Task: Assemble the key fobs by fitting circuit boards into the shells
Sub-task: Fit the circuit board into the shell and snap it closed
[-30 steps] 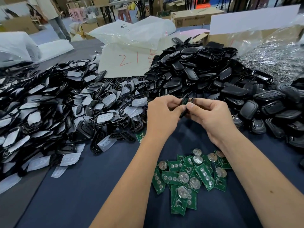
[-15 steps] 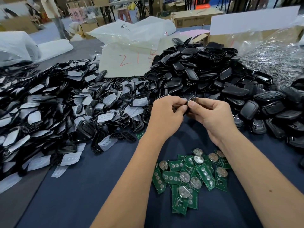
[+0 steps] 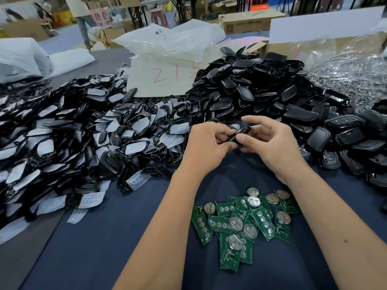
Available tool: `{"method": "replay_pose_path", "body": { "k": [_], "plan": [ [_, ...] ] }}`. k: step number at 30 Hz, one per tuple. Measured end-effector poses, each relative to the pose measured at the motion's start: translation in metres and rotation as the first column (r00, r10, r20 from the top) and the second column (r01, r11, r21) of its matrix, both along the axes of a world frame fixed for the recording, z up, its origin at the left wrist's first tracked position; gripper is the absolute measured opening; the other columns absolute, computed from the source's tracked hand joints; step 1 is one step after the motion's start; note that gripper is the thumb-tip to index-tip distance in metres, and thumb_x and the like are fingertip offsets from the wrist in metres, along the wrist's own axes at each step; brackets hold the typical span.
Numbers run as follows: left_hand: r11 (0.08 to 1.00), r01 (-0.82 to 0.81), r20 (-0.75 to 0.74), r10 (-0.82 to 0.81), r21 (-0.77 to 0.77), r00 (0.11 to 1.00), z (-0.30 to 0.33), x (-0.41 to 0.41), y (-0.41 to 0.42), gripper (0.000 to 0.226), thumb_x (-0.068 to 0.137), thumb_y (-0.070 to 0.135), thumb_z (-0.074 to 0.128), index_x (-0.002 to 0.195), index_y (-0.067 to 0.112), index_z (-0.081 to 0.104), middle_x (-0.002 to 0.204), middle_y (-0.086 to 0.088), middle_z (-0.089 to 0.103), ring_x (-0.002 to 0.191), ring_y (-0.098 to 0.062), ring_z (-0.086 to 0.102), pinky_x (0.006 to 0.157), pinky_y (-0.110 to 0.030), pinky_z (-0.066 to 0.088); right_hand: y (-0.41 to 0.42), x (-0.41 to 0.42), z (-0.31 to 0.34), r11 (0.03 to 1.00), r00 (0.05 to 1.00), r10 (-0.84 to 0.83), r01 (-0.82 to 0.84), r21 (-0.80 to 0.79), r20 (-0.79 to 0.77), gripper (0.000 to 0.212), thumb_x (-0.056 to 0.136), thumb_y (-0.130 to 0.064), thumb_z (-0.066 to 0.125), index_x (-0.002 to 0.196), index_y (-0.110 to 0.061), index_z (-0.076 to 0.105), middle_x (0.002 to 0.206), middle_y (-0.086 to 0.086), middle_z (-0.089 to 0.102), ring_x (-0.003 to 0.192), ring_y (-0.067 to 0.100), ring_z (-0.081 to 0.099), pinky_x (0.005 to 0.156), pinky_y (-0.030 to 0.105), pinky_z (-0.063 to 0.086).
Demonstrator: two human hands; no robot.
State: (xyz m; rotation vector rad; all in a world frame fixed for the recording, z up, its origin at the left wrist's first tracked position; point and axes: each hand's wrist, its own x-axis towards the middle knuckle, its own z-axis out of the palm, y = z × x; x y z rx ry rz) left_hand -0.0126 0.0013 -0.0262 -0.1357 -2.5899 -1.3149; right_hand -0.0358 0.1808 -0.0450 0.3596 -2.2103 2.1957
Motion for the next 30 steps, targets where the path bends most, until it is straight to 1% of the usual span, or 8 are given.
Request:
{"method": "replay_pose_path", "body": {
  "k": [2, 5, 9, 17, 21, 26, 28, 30],
  "plan": [
    [0.999, 0.023, 0.021, -0.023, 0.028, 1.0, 0.0, -0.001, -0.004, 0.028, 0.077, 0.009, 0.089, 0.091, 0.033, 0.08, 0.076, 0.014, 0.073, 0.067, 0.001, 0.064, 0.069, -0.018, 0.056, 0.004, 0.0, 0.001, 0.996, 0.997, 0.058, -0.054, 0.074, -0.054, 0.032, 0.085, -0.01, 0.085, 0.111, -0.028, 0.079, 0.095, 0.003, 0.079, 0.084, 0.022, 0.078, 0.075, 0.03, 0.063],
    [0.997, 0.064, 0.023, -0.065, 0.047, 0.998, 0.001, -0.001, -0.007, 0.045, 0.074, 0.003, 0.089, 0.076, 0.045, 0.072, 0.068, 0.026, 0.071, 0.064, 0.007, 0.067, 0.063, -0.009, 0.051, 0.006, 0.0, -0.001, 0.992, 0.995, 0.069, -0.061, 0.109, -0.072, 0.029, 0.083, -0.009, 0.087, 0.104, -0.027, 0.081, 0.089, 0.004, 0.08, 0.081, 0.028, 0.077, 0.08, 0.037, 0.063],
    [0.995, 0.085, 0.041, -0.087, 0.044, 0.995, 0.0, -0.002, -0.01, 0.044, 0.072, 0.004, 0.09, 0.075, 0.044, 0.073, 0.07, 0.023, 0.073, 0.063, 0.006, 0.067, 0.062, -0.009, 0.05, 0.006, 0.0, 0.0, 0.991, 0.994, 0.085, -0.078, 0.11, -0.07, 0.025, 0.08, -0.009, 0.088, 0.098, -0.025, 0.08, 0.086, 0.005, 0.08, 0.083, 0.028, 0.077, 0.081, 0.041, 0.062],
    [0.994, 0.104, 0.041, -0.105, 0.011, 0.994, 0.0, -0.003, -0.012, 0.046, 0.072, 0.003, 0.091, 0.075, 0.045, 0.072, 0.072, 0.027, 0.071, 0.066, 0.006, 0.066, 0.064, -0.009, 0.05, 0.006, 0.001, 0.002, 0.988, 0.991, 0.117, -0.109, 0.113, -0.064, 0.022, 0.079, -0.004, 0.088, 0.09, -0.021, 0.079, 0.079, 0.007, 0.078, 0.07, 0.014, 0.069, 0.068, 0.023, 0.055],
    [0.992, 0.118, 0.026, -0.117, -0.048, 0.993, 0.001, -0.003, -0.012, 0.041, 0.072, 0.005, 0.091, 0.074, 0.042, 0.074, 0.07, 0.018, 0.07, 0.065, 0.004, 0.063, 0.064, -0.011, 0.049, 0.007, -0.001, 0.0, 0.982, 0.99, 0.111, -0.095, 0.164, -0.091, 0.025, 0.077, -0.005, 0.09, 0.085, -0.025, 0.078, 0.075, 0.01, 0.075, 0.067, 0.016, 0.065, 0.067, 0.029, 0.052],
    [0.99, 0.111, 0.004, -0.111, -0.089, 0.994, 0.002, -0.003, -0.012, 0.05, 0.071, 0.005, 0.091, 0.07, 0.05, 0.07, 0.077, 0.013, 0.071, 0.072, -0.006, 0.068, 0.072, -0.027, 0.058, 0.007, -0.001, -0.002, 0.977, 0.986, 0.097, -0.068, 0.203, -0.138, 0.027, 0.075, -0.006, 0.092, 0.082, -0.027, 0.077, 0.073, 0.0, 0.075, 0.066, 0.019, 0.064, 0.066, 0.033, 0.052],
    [0.988, 0.101, -0.007, -0.103, -0.117, 0.995, 0.002, -0.002, -0.011, 0.036, 0.072, 0.009, 0.091, 0.08, 0.04, 0.076, 0.081, 0.013, 0.07, 0.074, -0.008, 0.069, 0.076, -0.037, 0.061, 0.006, 0.0, -0.003, 0.973, 0.981, 0.082, -0.041, 0.225, -0.177, 0.026, 0.075, -0.006, 0.092, 0.082, -0.025, 0.076, 0.077, -0.001, 0.076, 0.07, 0.033, 0.067, 0.067, 0.043, 0.055],
    [0.977, 0.075, -0.059, -0.088, -0.2, 0.994, 0.001, -0.001, -0.009, 0.025, 0.072, 0.018, 0.092, 0.089, 0.031, 0.079, 0.084, 0.015, 0.07, 0.08, -0.006, 0.067, 0.079, -0.04, 0.059, 0.003, 0.001, -0.002, 0.967, 0.974, 0.087, -0.032, 0.253, -0.211, 0.024, 0.076, -0.005, 0.091, 0.084, -0.021, 0.075, 0.083, 0.004, 0.075, 0.078, 0.042, 0.067, 0.072, 0.052, 0.057]
  ]
}}
